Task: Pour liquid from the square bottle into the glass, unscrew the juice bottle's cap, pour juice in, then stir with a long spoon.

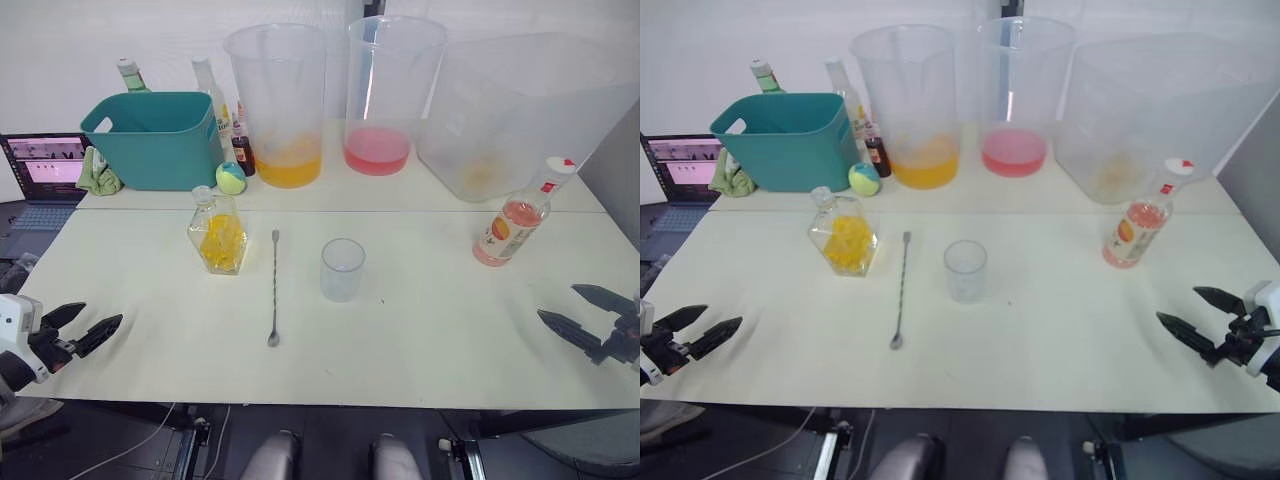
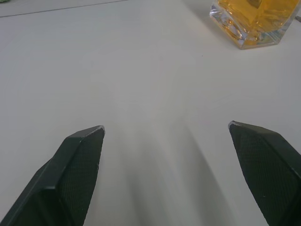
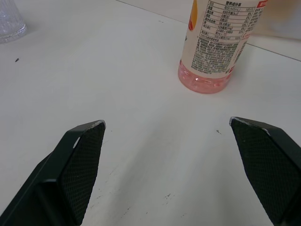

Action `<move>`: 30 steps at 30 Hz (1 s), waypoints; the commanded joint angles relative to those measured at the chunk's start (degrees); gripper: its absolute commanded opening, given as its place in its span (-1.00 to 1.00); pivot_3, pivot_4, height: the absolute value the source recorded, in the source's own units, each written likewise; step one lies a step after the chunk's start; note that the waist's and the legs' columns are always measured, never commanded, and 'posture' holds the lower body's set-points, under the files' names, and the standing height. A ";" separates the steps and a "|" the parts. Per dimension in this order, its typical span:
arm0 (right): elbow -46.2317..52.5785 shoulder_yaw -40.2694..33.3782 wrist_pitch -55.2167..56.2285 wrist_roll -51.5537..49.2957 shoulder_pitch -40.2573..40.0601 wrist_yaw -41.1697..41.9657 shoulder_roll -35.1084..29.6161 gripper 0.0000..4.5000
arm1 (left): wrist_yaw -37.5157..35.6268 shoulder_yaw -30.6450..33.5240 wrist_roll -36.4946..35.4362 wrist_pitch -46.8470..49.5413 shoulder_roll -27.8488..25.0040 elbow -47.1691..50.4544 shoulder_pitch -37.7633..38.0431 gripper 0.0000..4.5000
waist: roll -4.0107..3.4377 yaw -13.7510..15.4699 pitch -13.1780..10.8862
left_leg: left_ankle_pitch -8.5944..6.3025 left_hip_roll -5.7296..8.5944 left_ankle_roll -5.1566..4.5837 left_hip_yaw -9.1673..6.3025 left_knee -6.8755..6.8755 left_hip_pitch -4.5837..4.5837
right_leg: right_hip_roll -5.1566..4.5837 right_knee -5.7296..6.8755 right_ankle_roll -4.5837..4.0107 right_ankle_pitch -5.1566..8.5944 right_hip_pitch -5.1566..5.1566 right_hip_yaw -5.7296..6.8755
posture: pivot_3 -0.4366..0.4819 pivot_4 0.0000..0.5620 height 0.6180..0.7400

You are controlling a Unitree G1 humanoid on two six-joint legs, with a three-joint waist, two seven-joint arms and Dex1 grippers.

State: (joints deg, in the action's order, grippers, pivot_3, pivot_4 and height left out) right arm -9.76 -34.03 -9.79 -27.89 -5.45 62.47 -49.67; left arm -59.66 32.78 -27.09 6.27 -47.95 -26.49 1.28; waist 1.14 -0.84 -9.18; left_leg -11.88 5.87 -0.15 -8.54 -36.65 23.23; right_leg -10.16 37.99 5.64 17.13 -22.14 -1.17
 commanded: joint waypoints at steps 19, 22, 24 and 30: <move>21.44 16.87 -8.04 -12.28 11.77 16.33 -1.27 1.00 | 38.31 -10.38 -8.17 16.80 32.57 52.20 9.49 0.98 | 0.06 2.35 -0.03 | -0.03 0.05 -0.03 0.28 -0.28 0.17 | -0.01 -0.37 0.04 -0.02 0.25 0.12 | -0.05 -0.47 0.83; 23.03 17.06 -8.30 -13.04 8.98 19.43 -1.90 1.00 | 44.70 -12.79 -4.14 18.65 33.20 52.70 5.75 0.98 | 0.10 2.30 -0.04 | -0.03 0.05 -0.03 0.39 -0.26 0.20 | 0.00 -0.30 0.03 -0.03 0.16 0.13 | -0.05 -0.47 0.83; 23.96 17.28 -7.39 -12.40 7.49 20.22 -1.61 1.00 | 46.26 -13.40 -3.48 19.78 32.73 52.75 4.15 0.98 | 0.12 2.09 -0.06 | -0.03 0.05 -0.03 0.42 -0.25 0.19 | 0.00 -0.29 0.03 -0.03 0.15 0.13 | -0.05 -0.47 0.83; 24.77 17.78 -4.76 -10.25 3.88 19.93 -0.29 1.00 | 48.79 -17.53 -0.48 22.85 30.77 53.74 -1.28 0.98 | 0.17 1.83 -0.08 | -0.04 0.07 -0.04 0.50 -0.24 0.19 | 0.01 -0.30 0.03 -0.03 0.12 0.13 | -0.05 -0.47 0.83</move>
State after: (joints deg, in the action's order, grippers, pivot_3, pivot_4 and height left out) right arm 13.72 -15.86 -16.36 -38.52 -1.28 82.32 -50.22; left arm -11.57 15.94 -28.39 28.95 -16.24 24.18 1.45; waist 1.31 0.99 -9.26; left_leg -11.91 5.95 -0.19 -8.05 -36.89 23.43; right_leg -10.15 37.68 5.67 17.11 -22.02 -1.04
